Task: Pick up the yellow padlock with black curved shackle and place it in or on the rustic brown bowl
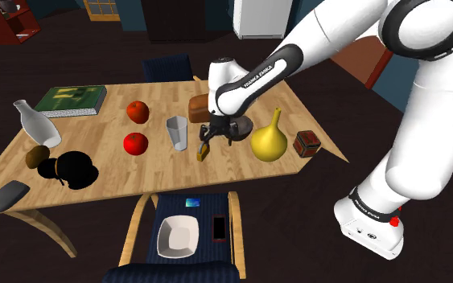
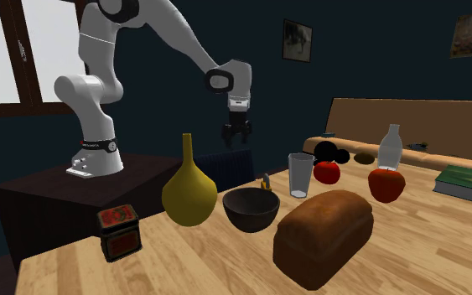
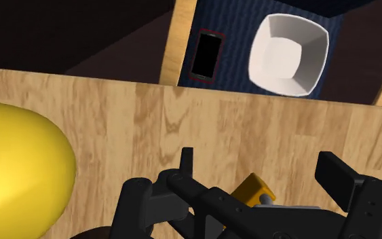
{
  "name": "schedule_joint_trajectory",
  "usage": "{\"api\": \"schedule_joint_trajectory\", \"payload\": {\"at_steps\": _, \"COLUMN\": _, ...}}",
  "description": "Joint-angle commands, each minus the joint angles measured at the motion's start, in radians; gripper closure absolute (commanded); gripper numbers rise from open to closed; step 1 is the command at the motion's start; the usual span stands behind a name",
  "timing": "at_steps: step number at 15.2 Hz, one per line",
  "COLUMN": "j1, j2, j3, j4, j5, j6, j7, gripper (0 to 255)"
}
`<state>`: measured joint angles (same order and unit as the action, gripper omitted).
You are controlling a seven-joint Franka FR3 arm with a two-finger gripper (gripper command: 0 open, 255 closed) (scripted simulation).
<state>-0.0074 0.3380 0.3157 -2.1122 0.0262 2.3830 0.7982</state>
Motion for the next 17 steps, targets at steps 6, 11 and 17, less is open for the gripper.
{"api": "schedule_joint_trajectory", "payload": {"at_steps": 6, "j1": 0.06, "j2": 0.279, "j3": -0.074, "j4": 0.254, "j5": -0.05, "j6": 0.046, "j7": 0.149, "gripper": 0}}
{"api": "schedule_joint_trajectory", "payload": {"at_steps": 11, "j1": 0.094, "j2": 0.472, "j3": -0.121, "j4": 0.474, "j5": -0.052, "j6": 0.037, "j7": 0.227, "gripper": 0}}
{"api": "schedule_joint_trajectory", "payload": {"at_steps": 17, "j1": 0.106, "j2": 0.54, "j3": -0.13, "j4": 0.511, "j5": -0.056, "j6": 0.07, "j7": 0.235, "gripper": 0}}
